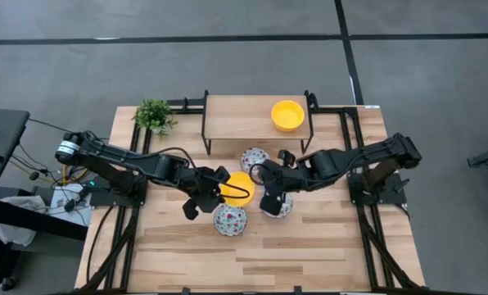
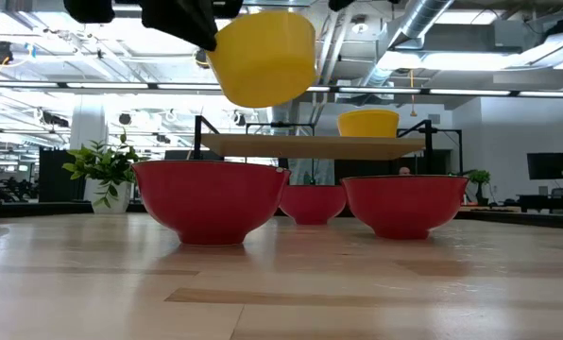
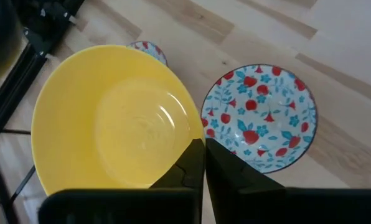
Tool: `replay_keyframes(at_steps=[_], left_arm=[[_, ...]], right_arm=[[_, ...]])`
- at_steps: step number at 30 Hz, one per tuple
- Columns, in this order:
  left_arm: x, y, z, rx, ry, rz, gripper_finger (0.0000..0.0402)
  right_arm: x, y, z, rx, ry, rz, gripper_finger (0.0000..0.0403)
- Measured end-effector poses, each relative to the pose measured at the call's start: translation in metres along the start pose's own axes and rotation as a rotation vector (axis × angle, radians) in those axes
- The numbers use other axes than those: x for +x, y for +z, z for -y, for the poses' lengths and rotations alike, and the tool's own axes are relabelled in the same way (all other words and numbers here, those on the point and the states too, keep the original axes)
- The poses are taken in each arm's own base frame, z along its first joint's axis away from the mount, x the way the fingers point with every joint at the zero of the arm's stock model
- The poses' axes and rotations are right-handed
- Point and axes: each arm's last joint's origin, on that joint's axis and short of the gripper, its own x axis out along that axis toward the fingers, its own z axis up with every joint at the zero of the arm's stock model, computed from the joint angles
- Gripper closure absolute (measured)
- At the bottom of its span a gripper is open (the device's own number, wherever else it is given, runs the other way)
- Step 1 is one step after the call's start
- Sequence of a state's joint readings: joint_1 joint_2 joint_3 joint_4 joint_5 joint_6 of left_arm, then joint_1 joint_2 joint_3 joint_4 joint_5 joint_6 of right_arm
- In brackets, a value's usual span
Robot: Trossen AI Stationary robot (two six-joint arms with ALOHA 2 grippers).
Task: Pick & Place Mini bowls
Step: Stack the yellow bowl on the yellow bowl on the shelf
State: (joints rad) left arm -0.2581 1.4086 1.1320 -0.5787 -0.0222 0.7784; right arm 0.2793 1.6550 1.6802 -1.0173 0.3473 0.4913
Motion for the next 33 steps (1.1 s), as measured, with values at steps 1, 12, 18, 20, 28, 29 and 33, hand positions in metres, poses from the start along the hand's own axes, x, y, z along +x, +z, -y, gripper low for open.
replay_keyframes(at_steps=[1, 12, 18, 20, 28, 29, 33], left_arm=[[0.0, 0.0, 0.0, 0.0, 0.001, -0.005, 0.0393], [0.0, -0.001, 0.003, 0.007, -0.017, -0.019, 0.0393], [0.0, -0.001, 0.003, 0.033, -0.013, -0.025, 0.0393], [0.0, -0.001, 0.003, 0.039, -0.006, -0.032, 0.0393], [0.0, -0.002, 0.002, 0.061, 0.004, -0.044, 0.0393], [0.0, -0.002, 0.002, 0.061, 0.004, -0.044, 0.0393], [0.0, -0.002, 0.002, 0.061, 0.004, -0.044, 0.0393]], right_arm=[[-0.001, 0.002, 0.003, 0.052, -0.005, 0.014, 0.0402], [0.007, 0.022, 0.036, 0.419, -0.025, 0.069, 0.0402], [0.01, 0.033, 0.046, 0.435, 0.053, 0.093, 0.0402], [0.012, 0.035, 0.051, 0.45, 0.089, 0.076, 0.0402], [0.016, 0.04, 0.068, 0.47, 0.103, 0.057, 0.0402], [0.016, 0.041, 0.069, 0.458, 0.122, 0.047, 0.0402], [0.018, 0.042, 0.074, 0.453, 0.145, 0.032, 0.0392]])
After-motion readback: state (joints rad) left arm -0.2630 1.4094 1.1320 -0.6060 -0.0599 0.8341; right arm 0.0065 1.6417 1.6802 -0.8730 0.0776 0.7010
